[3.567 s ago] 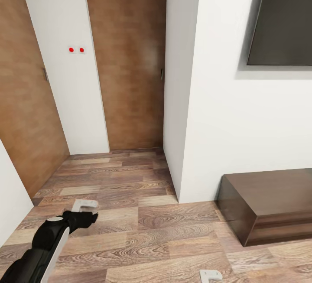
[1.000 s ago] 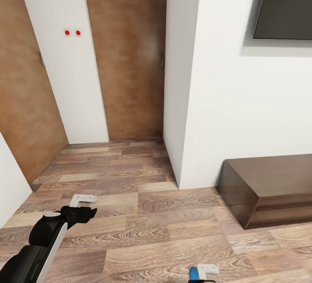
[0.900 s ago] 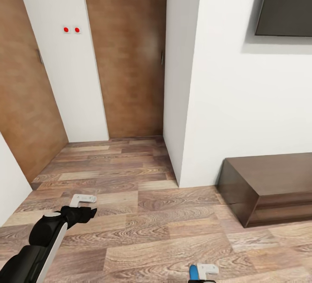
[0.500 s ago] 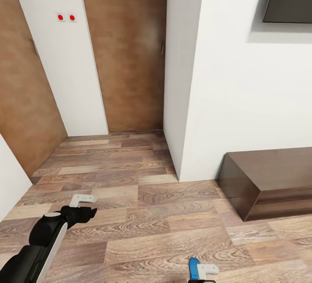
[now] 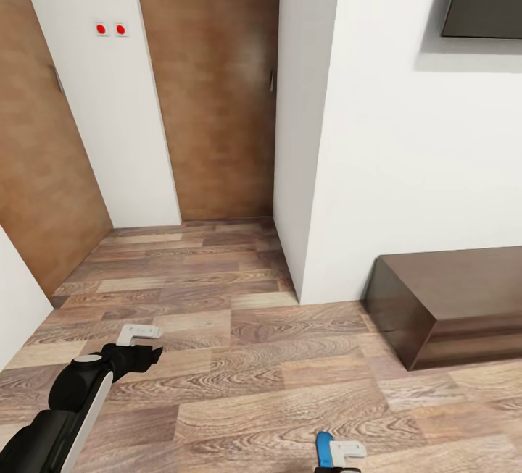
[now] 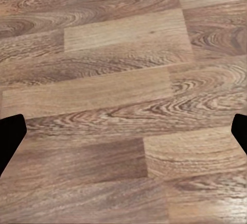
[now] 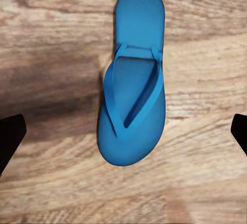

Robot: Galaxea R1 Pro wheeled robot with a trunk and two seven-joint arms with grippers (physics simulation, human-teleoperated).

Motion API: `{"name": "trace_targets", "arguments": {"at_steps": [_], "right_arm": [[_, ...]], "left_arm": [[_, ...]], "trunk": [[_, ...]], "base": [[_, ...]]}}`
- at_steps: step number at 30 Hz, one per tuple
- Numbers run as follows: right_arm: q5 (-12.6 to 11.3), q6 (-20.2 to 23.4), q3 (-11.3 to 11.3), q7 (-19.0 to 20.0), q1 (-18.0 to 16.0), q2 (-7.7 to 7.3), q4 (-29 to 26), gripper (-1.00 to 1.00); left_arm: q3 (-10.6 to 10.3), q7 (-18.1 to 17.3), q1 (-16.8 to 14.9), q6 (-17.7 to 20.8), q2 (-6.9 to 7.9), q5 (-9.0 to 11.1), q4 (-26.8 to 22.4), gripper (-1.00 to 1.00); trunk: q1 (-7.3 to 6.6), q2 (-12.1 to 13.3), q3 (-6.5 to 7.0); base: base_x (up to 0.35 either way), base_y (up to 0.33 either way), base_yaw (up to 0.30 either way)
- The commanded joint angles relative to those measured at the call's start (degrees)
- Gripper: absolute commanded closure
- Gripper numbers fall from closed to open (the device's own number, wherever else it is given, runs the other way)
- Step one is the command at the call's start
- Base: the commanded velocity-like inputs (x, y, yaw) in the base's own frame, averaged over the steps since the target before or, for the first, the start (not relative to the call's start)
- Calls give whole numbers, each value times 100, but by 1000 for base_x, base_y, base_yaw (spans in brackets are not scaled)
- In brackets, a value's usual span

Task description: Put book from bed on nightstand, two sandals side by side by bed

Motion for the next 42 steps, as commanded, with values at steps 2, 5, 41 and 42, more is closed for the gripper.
{"name": "trace_targets", "arguments": {"at_steps": [2, 5, 41, 42], "right_arm": [[-3, 35, 9, -24, 0, 0, -12, -100], [-3, 30, 7, -24, 0, -1, -12, -100], [-3, 4, 10, -24, 0, 1, -4, -100], [-3, 4, 11, -24, 0, 0, -7, -100]], "left_arm": [[2, -16, -8, 29, 1, 8, -4, -100], [2, -15, -9, 26, 1, 8, -3, -100], [0, -15, -1, 11, 1, 7, -4, -100], [0, -15, 0, 13, 1, 7, -5, -100]], "trunk": [[0, -2, -6], [0, -2, -6], [0, -2, -6], [0, -2, -6]], "base": [[158, 0, 0], [175, 0, 0], [21, 0, 0], [0, 0, 0]]}}
